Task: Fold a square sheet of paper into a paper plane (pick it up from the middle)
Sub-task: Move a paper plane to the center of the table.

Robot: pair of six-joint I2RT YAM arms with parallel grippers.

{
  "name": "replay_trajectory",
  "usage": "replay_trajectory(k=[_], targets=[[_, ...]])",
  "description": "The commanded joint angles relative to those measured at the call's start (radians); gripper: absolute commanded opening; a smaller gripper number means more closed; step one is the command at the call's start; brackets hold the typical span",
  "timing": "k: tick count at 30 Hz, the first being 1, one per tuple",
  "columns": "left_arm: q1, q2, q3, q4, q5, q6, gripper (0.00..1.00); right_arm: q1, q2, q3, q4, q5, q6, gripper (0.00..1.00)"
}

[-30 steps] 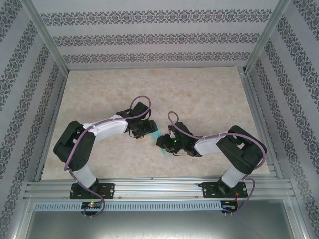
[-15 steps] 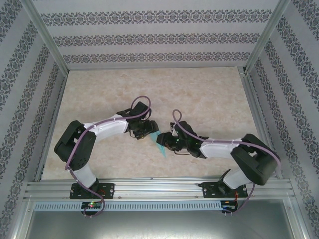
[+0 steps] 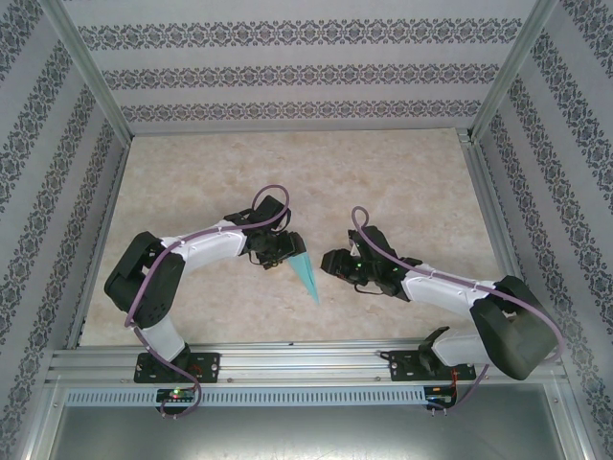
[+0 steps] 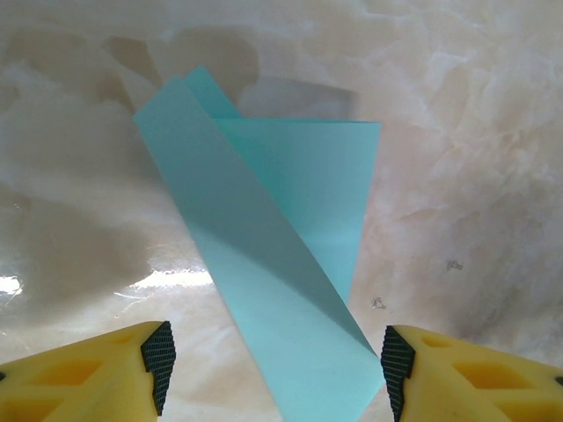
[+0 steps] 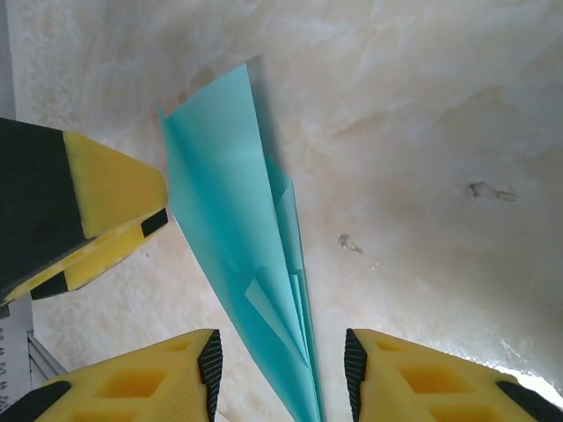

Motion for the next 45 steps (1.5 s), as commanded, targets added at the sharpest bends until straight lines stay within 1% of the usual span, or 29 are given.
replay_trajectory(k=[1,5,6,9,11,17,26,29,32,34,38,41,45], targets=[[-0.003,-0.011,0.039,0.030,0.027,-0.020,0.73,-0.003,0.022,0.016,-0.004,0.008,-0.025,0.44],[-0.004,0.059,0.129,-0.088,0.024,-0.001,0.73,0.000,0.048,0.017,0.027,-0.008,-0.023,0.45],[-0.005,0.075,0.148,-0.119,0.016,0.004,0.73,0.002,0.053,0.019,0.029,-0.007,-0.025,0.47],[-0.005,0.078,0.158,-0.159,0.003,0.019,0.68,0.006,0.063,0.029,0.026,-0.003,-0.031,0.50],[-0.005,0.068,0.142,-0.169,-0.001,0.027,0.66,0.008,0.072,0.042,0.013,-0.001,-0.042,0.50],[-0.003,0.070,0.127,-0.181,0.020,0.026,0.64,0.017,0.112,0.090,-0.027,-0.011,-0.070,0.50],[-0.002,0.073,0.135,-0.209,0.010,0.035,0.55,0.037,0.148,0.115,-0.034,-0.002,-0.075,0.50],[-0.002,0.079,0.135,-0.210,0.010,0.033,0.56,0.038,0.151,0.117,-0.034,0.002,-0.076,0.50],[-0.002,0.081,0.126,-0.185,0.024,0.030,0.60,0.039,0.154,0.118,-0.038,0.002,-0.077,0.50],[-0.001,0.088,0.130,-0.171,0.034,0.027,0.65,0.041,0.155,0.120,-0.039,0.002,-0.078,0.50],[0.000,0.104,0.136,-0.144,0.054,0.020,0.69,0.041,0.160,0.122,-0.043,0.001,-0.080,0.50],[0.000,0.127,0.149,-0.152,0.060,0.023,0.68,0.043,0.167,0.124,-0.044,0.003,-0.081,0.50],[0.000,0.127,0.146,-0.166,0.056,0.028,0.58,0.046,0.172,0.128,-0.042,0.000,-0.080,0.50]])
